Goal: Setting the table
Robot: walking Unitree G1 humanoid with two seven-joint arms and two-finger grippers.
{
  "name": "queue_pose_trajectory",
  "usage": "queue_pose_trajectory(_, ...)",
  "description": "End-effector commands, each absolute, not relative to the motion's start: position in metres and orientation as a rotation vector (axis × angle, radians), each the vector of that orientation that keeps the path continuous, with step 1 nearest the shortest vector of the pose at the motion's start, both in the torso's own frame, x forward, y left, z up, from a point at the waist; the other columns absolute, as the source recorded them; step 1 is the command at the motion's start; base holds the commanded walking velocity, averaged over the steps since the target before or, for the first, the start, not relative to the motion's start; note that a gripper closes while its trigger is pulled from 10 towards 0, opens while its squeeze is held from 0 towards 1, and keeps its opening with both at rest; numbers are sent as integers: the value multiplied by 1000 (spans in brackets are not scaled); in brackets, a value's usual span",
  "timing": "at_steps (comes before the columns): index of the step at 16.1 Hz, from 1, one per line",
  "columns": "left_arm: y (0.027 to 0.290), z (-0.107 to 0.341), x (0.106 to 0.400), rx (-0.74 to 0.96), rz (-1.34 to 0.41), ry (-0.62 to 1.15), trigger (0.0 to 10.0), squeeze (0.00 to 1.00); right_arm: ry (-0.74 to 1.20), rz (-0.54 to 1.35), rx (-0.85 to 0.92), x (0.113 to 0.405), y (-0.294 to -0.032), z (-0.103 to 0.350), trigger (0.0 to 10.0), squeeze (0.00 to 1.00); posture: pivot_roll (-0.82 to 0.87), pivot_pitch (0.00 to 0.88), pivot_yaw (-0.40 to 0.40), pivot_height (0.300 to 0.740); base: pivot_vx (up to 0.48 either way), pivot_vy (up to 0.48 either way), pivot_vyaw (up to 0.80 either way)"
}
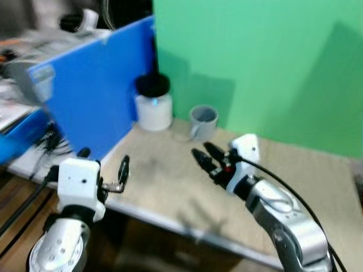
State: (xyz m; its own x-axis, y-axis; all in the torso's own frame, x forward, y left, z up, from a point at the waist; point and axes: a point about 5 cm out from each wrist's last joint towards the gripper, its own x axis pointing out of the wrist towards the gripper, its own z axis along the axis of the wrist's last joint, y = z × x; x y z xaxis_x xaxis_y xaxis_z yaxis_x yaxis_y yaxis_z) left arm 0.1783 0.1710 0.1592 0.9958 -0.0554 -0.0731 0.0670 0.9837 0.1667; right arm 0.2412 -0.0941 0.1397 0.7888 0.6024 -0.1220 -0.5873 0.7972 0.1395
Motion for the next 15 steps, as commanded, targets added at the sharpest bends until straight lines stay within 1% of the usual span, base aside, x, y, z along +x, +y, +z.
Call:
queue_pose_trajectory(1,166,161,178,163,-87,58,10000,0,160,611,92,243,-102,141,10000,0,39,0,17,740,349,0,0)
queue_pose_trajectory(2,166,161,178,166,-91,60,10000,0,160,610,93,243,-102,141,10000,0,40,0,16,740,345,0,0)
queue_pose_trajectory(3,164,160,178,168,-99,63,10000,0,164,613,102,243,-102,141,10000,0,41,0,14,740,0,0,0)
queue_pose_trajectory(4,164,160,177,171,-102,67,10000,0,168,619,113,243,-102,140,10000,710,41,0,12,740,0,0,0)
queue_pose_trajectory(5,164,159,177,175,-102,73,10000,0,171,625,125,243,-101,140,10000,1000,41,0,11,740,0,0,0)
queue_pose_trajectory(10,166,154,179,202,-132,94,10000,0,170,613,129,246,-101,140,10000,1000,36,0,9,740,0,0,0)
queue_pose_trajectory(14,168,150,196,118,-203,98,10000,0,166,585,117,248,-106,141,10000,1000,17,0,4,740,0,0,0)
queue_pose_trajectory(15,168,148,202,98,-227,96,10000,988,165,576,113,248,-107,141,10000,1000,13,0,3,740,0,0,0)
